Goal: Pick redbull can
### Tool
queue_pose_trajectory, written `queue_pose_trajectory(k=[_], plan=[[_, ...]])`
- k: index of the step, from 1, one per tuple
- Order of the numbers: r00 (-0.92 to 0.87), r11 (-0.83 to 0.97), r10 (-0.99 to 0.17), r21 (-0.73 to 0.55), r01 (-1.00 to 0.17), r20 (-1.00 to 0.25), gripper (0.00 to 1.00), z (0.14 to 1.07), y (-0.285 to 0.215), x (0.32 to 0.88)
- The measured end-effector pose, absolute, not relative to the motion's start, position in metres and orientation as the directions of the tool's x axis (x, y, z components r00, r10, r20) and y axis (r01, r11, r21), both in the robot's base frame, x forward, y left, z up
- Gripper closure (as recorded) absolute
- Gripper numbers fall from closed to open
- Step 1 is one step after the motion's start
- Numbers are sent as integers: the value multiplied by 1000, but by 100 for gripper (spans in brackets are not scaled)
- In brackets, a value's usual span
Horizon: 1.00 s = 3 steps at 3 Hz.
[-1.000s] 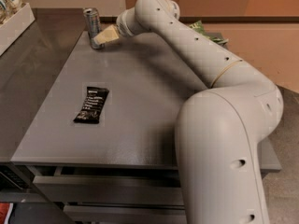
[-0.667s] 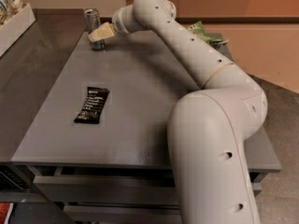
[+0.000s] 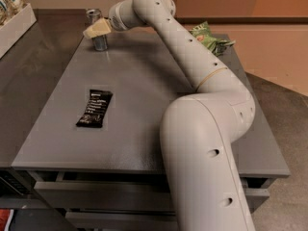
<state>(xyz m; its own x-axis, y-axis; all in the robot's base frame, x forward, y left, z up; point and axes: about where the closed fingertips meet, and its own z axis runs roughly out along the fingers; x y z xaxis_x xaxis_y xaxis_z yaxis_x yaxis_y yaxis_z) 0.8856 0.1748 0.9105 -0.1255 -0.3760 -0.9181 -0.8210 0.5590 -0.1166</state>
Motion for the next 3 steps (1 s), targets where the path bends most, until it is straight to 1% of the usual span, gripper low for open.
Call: queue_pose_trajectory(k=[1,3], plan=[[-108,531,-375,-118,-839,-921,18,914,185,884],[-87,515,-370,-126,-848,-925,64,926,186,880]])
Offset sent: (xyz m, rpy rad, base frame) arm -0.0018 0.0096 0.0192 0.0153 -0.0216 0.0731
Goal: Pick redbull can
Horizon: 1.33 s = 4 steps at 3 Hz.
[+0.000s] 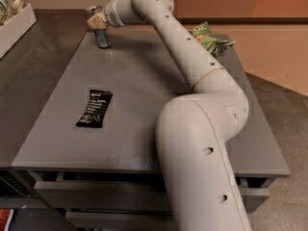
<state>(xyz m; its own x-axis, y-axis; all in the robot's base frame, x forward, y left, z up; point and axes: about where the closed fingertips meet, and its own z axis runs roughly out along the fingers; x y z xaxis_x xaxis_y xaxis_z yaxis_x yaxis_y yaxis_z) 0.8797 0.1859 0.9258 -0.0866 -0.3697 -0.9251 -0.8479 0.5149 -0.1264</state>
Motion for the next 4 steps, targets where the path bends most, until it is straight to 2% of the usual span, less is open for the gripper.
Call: queue_pose_trajectory(k=[1,2,4], plan=[[-68,531,-361,-145,-835,-930,89,947,177,874],[-41,546,-357,-173,-820,-933,100,977,167,863],[23,536,-364,-229,-812,-931,100,1059,141,812]])
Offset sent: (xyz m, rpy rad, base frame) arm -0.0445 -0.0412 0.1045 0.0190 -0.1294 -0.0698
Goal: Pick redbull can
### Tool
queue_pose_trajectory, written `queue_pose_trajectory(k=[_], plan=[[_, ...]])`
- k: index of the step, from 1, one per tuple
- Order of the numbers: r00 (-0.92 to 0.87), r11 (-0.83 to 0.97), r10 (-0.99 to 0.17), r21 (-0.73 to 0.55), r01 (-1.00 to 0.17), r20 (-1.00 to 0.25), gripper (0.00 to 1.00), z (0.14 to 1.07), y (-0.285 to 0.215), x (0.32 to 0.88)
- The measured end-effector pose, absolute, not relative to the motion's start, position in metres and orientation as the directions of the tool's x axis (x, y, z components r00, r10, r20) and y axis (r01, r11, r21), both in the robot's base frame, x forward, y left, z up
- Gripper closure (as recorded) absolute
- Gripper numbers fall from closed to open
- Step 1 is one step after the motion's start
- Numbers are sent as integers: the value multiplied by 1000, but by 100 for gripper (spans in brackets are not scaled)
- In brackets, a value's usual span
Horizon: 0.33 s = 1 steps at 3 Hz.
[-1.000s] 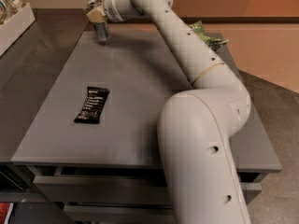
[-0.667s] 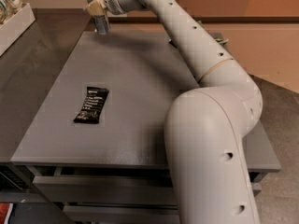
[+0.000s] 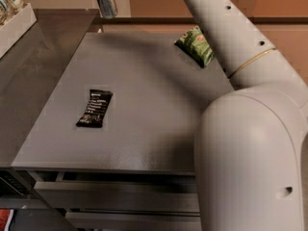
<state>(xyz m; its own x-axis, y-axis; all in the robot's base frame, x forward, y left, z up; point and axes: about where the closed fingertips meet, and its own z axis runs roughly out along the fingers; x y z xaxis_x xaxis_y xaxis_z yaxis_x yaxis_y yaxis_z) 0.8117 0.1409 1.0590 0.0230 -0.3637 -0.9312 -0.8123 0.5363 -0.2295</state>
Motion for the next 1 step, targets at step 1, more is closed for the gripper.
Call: queue_pose_trajectory(k=[1], plan=[[24,536,-364,-230,-812,-931,100,1060,141,811]])
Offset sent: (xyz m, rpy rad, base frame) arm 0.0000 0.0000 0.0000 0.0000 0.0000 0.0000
